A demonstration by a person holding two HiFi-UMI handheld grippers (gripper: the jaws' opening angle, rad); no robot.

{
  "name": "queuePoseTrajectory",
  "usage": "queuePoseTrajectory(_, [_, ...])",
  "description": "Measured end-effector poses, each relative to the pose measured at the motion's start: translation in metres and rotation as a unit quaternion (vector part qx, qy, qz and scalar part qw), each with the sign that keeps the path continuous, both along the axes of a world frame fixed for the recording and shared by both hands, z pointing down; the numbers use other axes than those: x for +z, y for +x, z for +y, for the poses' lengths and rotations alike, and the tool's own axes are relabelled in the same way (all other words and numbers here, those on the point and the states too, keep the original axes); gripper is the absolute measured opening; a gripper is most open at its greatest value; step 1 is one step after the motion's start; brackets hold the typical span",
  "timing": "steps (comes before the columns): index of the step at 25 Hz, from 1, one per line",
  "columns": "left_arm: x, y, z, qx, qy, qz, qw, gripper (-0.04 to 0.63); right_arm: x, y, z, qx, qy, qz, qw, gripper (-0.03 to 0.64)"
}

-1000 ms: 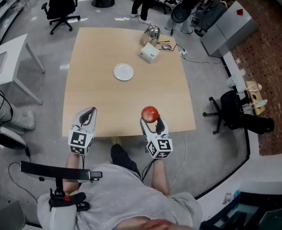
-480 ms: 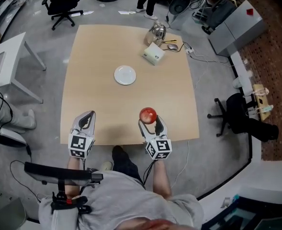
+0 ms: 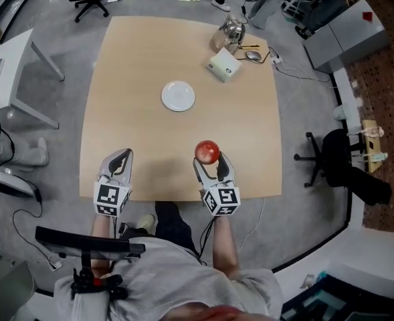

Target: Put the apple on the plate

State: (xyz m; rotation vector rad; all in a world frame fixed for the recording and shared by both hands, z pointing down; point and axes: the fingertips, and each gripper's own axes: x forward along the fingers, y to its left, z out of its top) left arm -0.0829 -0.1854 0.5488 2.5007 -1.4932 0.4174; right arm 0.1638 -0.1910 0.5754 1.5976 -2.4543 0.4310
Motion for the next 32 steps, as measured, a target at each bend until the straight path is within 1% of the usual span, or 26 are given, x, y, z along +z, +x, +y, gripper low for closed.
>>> queuePoseTrajectory(5, [0.013,0.002,-0.02,-0.003,-0.01,0.0,0.9999,0.018,0.016,-0.004,-0.029,-0.01,-0.006,0.004,1.0,0.365])
queuePoseTrajectory(9, [0.016,0.008,-0.033,0.002,-0.014,-0.002,0.9999,0.018,0.025,-0.008,-0.052,-0.02,-0.007,0.017,1.0,0.365])
queuePoseTrajectory(14, [0.034,0.011,-0.062,0.004,-0.02,-0.001,0.9998,0.018,0.05,-0.015,-0.096,-0.033,-0.006,0.031,0.999,0.365])
queuePoseTrajectory(28, [0.034,0.004,-0.069,-0.024,-0.039,-0.006,0.9989,0.018,0.064,-0.031,-0.147,-0.064,-0.02,0.026,0.997,0.365])
queuePoseTrajectory(32, [0.034,0.001,-0.073,-0.032,-0.042,-0.006,0.9986,0.018,0.069,-0.037,-0.161,-0.072,-0.019,0.04,0.996,0.365])
